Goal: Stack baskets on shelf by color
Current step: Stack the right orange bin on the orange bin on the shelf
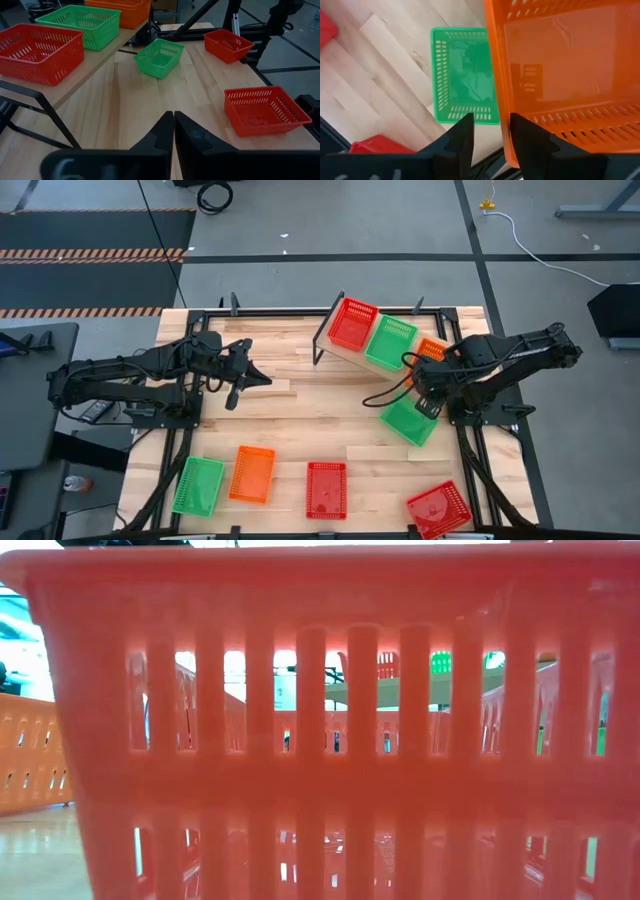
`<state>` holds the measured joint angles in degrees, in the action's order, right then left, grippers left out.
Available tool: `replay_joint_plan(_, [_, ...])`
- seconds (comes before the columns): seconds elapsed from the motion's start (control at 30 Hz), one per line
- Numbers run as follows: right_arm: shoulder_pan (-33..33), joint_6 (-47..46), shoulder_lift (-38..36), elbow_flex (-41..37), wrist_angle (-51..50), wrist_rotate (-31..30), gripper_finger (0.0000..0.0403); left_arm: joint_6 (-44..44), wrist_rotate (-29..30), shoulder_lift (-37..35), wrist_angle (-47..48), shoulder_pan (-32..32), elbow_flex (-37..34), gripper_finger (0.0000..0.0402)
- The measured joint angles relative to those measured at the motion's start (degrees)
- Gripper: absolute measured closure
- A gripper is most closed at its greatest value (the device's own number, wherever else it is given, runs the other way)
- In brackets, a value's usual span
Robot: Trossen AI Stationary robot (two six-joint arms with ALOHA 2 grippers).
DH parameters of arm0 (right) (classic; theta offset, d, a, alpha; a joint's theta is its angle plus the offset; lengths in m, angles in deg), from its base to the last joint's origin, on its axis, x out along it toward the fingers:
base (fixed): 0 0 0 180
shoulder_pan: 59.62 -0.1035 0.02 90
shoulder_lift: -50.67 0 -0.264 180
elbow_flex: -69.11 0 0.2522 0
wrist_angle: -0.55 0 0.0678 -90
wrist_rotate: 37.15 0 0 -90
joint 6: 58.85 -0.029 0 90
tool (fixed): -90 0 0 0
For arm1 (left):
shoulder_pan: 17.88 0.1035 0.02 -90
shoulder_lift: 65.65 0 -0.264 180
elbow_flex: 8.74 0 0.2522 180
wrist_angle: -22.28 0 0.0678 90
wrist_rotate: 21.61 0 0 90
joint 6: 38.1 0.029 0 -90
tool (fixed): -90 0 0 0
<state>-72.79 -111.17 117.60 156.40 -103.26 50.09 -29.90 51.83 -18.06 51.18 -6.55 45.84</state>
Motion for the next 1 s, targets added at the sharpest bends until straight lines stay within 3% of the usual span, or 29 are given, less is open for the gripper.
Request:
replay_joint_plan(0.1, [0.0,0.8,0.0,1.3,0.1,-0.8,0.0272,0.0,0.0,0.0,-0.1,0.0,0.0,0.0381])
replay_joint_plan(0.3, [0.0,1.6,0.0,2.6,0.0,-8.2,0.0273,0.0,0.0,0.0,-0.2,0.0,0.0,0.0378])
replay_joint_plan(0.53, [-0.5,1.5,1.7,2.6,0.0,-5.5,0.0273,0.0,0.0,0.0,-0.2,0.0,0.0,0.0382])
replay_joint_plan(1.0, [0.1,6.0,4.3,-0.9,0.0,-8.5,0.0273,0.0,0.0,0.0,-0.2,0.0,0.0,0.0380])
